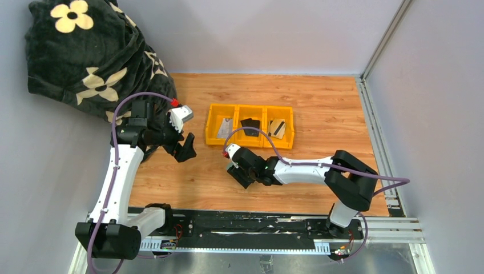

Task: Take the credit cards out of the card holder
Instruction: Pick up the card holder from the center of the board, then open the card holder.

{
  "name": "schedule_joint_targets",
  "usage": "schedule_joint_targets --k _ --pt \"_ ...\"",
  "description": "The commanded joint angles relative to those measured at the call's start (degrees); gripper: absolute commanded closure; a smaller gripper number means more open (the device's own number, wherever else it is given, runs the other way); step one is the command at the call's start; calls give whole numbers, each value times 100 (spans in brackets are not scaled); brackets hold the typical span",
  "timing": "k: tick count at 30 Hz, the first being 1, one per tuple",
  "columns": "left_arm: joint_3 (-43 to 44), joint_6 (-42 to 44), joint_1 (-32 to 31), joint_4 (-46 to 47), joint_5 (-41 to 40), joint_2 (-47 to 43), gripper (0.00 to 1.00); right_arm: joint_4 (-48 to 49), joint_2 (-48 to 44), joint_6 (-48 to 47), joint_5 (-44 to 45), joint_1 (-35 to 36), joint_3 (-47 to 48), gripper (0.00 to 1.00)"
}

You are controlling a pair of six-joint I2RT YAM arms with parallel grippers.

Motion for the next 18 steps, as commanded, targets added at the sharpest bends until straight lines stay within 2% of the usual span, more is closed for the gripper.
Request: schedule_joint_targets --k 1,6,14,18 --pt "73 -378 -23 -95 455 32 0 -179 -377 135 678 134 -189 42" --pt "90 -1169 -19 -92 1170 202 0 -17 -1055 193 826 260 -69 42" --pt "382 -2351 -34 -29 1598 476 0 128 -1669 80 913 529 490 42" --pt "557 -2680 -112 11 1777 479 0 234 -1754 -31 913 730 870 42"
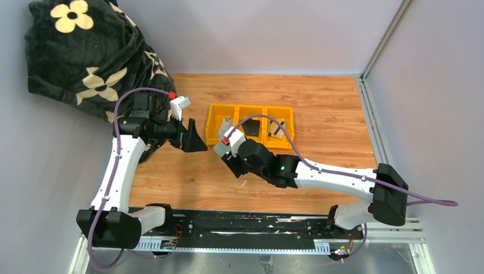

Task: Take the credit cards out of the card holder
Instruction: Open the card holder.

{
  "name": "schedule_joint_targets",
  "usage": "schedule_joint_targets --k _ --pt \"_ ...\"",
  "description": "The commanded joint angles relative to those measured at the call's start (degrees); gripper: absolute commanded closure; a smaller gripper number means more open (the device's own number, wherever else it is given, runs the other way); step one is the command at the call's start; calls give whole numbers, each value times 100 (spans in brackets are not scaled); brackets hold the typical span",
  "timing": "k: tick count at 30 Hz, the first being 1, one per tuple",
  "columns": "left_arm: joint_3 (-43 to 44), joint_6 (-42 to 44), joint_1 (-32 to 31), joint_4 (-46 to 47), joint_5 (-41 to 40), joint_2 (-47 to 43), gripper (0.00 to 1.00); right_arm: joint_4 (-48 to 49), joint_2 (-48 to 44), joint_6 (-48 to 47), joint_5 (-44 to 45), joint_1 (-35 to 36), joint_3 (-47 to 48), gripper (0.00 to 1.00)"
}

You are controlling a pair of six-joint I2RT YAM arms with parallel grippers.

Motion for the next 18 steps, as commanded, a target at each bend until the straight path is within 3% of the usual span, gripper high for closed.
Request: schedule_joint_targets --k 1,12,15,17,18 --pt "290 -684 -103 34 463 -38 0 281 -162 -162 195 304 547 41" --pt "191 -1074 -164 95 633 -311 3 619 -85 -489 443 787 1210 40" --pt "235 -1088 -164 101 803 -366 21 683 -59 -682 508 863 1237 39" --pt "277 -1091 -164 99 850 -392 43 696 -49 -681 536 876 1237 36" --pt "297 -1089 -167 97 851 -406 58 700 -56 -649 534 877 1217 33"
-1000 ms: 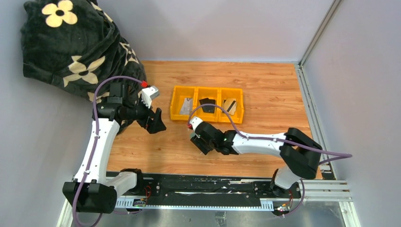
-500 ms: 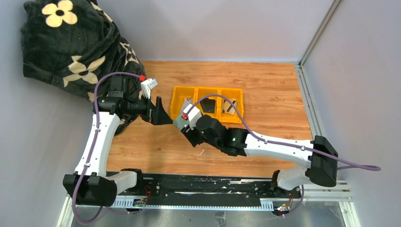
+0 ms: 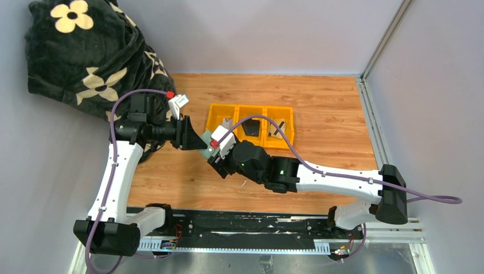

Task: Take the credit cards out of the card holder
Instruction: Open the card holder.

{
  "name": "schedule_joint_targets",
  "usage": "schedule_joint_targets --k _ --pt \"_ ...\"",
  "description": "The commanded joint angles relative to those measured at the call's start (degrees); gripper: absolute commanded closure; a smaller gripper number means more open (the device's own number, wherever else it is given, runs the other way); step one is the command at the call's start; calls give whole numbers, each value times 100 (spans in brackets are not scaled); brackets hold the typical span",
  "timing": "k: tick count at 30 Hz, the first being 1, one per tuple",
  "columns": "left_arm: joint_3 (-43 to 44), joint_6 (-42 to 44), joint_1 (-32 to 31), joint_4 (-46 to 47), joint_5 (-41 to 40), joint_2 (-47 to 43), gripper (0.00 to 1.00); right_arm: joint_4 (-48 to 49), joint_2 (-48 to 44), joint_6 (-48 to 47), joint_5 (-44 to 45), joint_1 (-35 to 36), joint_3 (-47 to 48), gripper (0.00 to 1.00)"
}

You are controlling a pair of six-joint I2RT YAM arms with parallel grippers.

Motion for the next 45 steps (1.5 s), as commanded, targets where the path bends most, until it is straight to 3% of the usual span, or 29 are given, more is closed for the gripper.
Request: schedule_joint_targets --k 1,4,8,12,16,27,38,45 --pt "136 -97 -31 20 196 -129 67 374 -50 -106 173 123 178 31" --pt "128 -97 -31 23 218 -167 84 370 -177 42 -12 118 116 23" --pt "205 -24 -31 23 301 -260 92 41 -506 361 -706 -71 111 17" --pt "356 27 -31 22 174 -341 92 20 -1115 1109 -1333 -592 -75 17" --pt "354 -369 -31 300 -311 -437 94 202 -1422 1754 -2032 -846 -193 23" --pt "-160 -1908 -33 1760 -1304 -1340 96 -551 -113 3188 -2644 -857 857 31" --pt "-213 -2144 -31 1836 -1002 -1381 97 341 -133 4027 -3012 -1325 525 31" --pt "-234 -2170 -32 1832 -914 -1388 97 406 -40 4182 -3006 -1491 592 32"
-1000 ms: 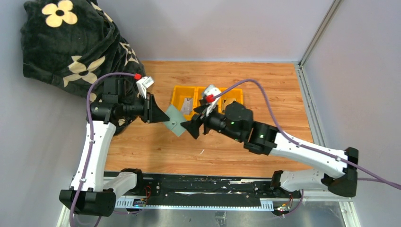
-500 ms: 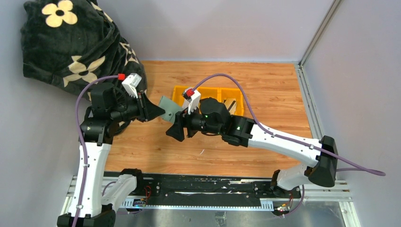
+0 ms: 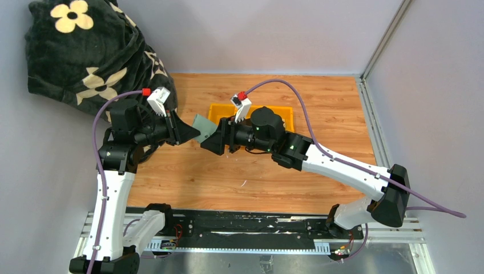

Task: Take the credit cards out of the card holder
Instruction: Open the card holder.

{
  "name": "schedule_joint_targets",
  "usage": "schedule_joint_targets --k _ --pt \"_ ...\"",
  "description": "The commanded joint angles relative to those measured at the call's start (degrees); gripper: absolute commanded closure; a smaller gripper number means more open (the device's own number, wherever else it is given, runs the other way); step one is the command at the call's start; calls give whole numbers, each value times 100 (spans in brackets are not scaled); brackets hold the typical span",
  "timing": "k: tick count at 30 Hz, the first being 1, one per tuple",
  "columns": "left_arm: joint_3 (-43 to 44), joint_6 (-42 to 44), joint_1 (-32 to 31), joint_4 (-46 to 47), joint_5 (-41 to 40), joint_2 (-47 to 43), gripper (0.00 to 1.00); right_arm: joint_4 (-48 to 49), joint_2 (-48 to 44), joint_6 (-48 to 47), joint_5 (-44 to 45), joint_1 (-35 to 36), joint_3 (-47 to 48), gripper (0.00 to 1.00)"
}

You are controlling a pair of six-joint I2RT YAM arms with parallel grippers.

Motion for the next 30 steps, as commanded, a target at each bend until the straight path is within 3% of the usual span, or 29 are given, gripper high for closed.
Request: schedule_joint_targets --k 1,10,18,21,30 --pt "-18 -154 -28 206 285 -47 97 214 -6 247 -119 -109 0 32" --pt "-18 -223 -27 201 438 -73 98 314 309 287 -164 -136 192 35" --pt "-68 -241 -27 200 471 -78 98 926 454 476 -482 -136 274 43" --pt "-80 -239 -27 204 430 -78 98 1155 475 573 -655 -137 286 51" --pt "-80 -323 -27 208 348 -86 98 1250 411 620 -567 -127 192 93"
